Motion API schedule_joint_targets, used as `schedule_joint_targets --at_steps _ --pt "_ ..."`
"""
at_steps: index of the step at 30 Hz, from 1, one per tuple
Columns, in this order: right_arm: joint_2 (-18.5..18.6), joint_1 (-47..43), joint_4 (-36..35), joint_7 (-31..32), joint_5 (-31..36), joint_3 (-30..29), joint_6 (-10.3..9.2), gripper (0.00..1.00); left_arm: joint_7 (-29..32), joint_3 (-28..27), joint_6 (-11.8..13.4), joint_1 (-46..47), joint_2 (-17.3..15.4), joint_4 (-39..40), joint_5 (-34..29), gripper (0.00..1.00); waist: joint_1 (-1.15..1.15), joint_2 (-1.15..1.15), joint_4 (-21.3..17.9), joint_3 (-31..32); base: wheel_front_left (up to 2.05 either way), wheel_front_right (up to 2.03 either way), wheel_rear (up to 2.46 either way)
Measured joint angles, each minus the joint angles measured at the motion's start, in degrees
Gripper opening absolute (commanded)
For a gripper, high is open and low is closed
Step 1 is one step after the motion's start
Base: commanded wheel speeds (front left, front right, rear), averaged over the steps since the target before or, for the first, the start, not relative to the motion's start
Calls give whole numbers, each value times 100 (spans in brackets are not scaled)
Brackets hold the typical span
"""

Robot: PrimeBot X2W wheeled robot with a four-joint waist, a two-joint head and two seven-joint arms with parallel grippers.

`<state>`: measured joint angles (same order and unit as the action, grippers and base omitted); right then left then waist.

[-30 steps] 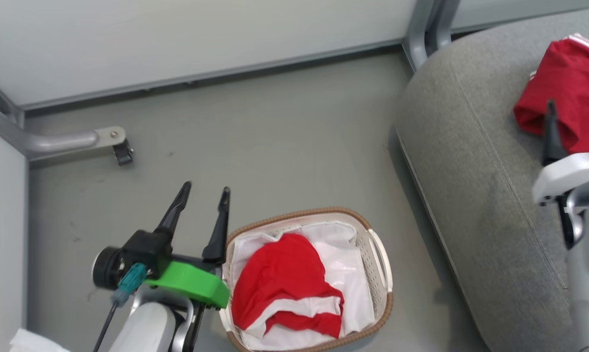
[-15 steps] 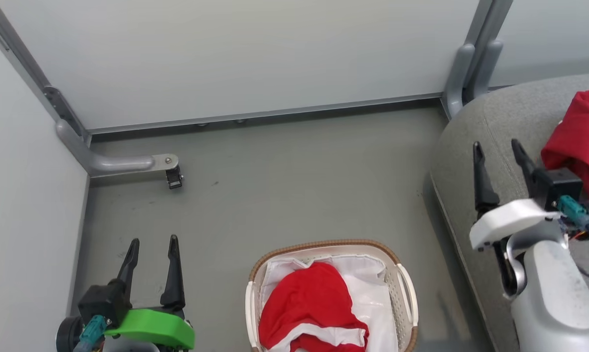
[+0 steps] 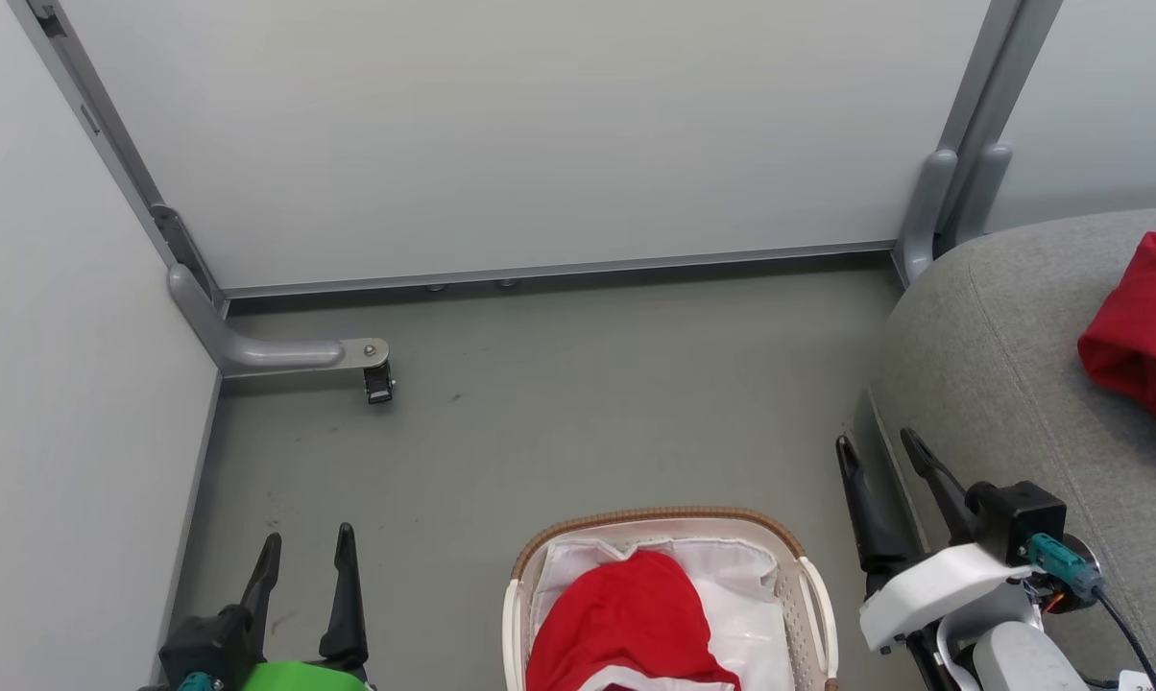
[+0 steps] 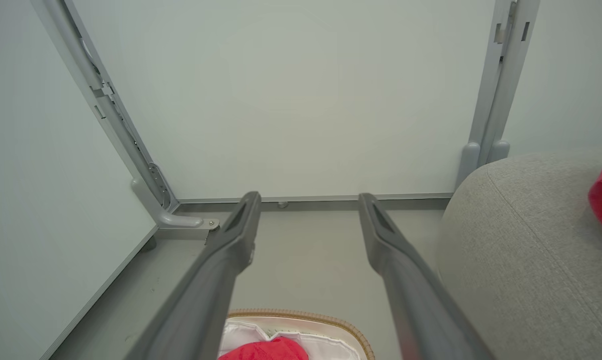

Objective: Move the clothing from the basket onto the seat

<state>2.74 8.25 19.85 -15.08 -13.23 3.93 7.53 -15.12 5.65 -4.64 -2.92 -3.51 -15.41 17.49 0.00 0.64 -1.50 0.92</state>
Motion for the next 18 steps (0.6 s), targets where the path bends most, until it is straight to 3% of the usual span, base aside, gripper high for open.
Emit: schedule_joint_targets --at_steps 18 --pt "3 -212 -38 0 207 175 0 100 0 -147 -96 -31 53 -134 -91 100 0 0 -33 50 0 0 0"
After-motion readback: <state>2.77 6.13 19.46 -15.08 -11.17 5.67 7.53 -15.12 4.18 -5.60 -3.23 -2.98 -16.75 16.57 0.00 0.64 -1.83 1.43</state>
